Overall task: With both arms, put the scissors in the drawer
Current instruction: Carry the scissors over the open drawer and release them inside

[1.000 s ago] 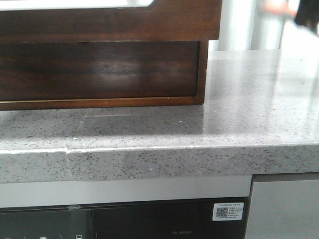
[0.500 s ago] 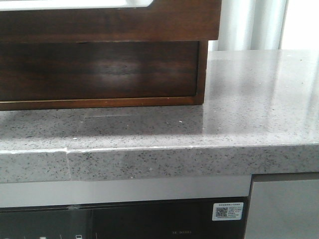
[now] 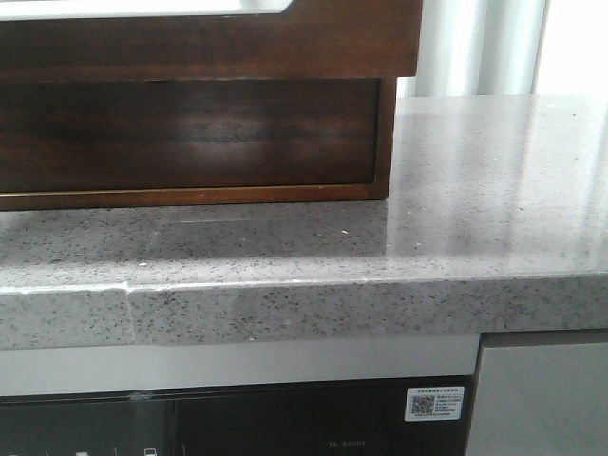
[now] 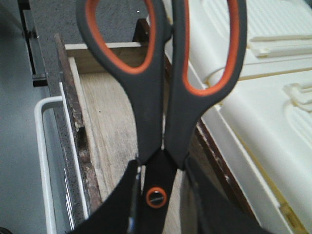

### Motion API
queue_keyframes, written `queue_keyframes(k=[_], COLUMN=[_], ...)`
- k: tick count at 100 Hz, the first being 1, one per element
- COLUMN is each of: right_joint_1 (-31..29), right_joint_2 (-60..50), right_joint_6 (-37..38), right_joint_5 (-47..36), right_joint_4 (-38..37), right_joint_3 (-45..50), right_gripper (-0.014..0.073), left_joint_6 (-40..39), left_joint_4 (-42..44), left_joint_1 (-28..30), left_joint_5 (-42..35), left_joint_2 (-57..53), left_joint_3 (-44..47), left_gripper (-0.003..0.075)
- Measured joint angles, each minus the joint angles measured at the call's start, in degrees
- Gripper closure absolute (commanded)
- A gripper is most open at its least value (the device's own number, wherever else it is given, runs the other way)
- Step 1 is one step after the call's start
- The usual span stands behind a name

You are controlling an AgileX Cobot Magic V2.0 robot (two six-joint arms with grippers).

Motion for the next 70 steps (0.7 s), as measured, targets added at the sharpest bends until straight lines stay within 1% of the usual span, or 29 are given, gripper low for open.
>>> queue_keyframes(k=[14, 36, 62, 70], right_joint_1=[0.9, 1.1, 1.1, 1.1], right_joint_2=[4.6, 9.9, 11.6, 11.6], right_joint_6=[-1.7, -2.0, -2.0, -2.0], right_joint_5=[-1.1, -1.5, -1.6, -1.7], right_joint_4=[0.0, -1.0, -1.7, -1.7], right_joint_3=[0.0, 0.0, 0.0, 0.0], right_gripper=[0.0717, 0.0718, 0.0717, 0.0694], left_joint_6=[0.0, 0.0, 0.0, 0.0], left_joint_4=[0.0, 0.0, 0.0, 0.5], left_joint_1=[0.0, 0.0, 0.0, 0.0], left_joint_5=[0.0, 0.0, 0.0, 0.0], left_joint_2=[0.0, 0.0, 0.0, 0.0], left_joint_3=[0.0, 0.0, 0.0, 0.0], left_gripper=[0.0509, 0.0509, 0.0509, 0.0509])
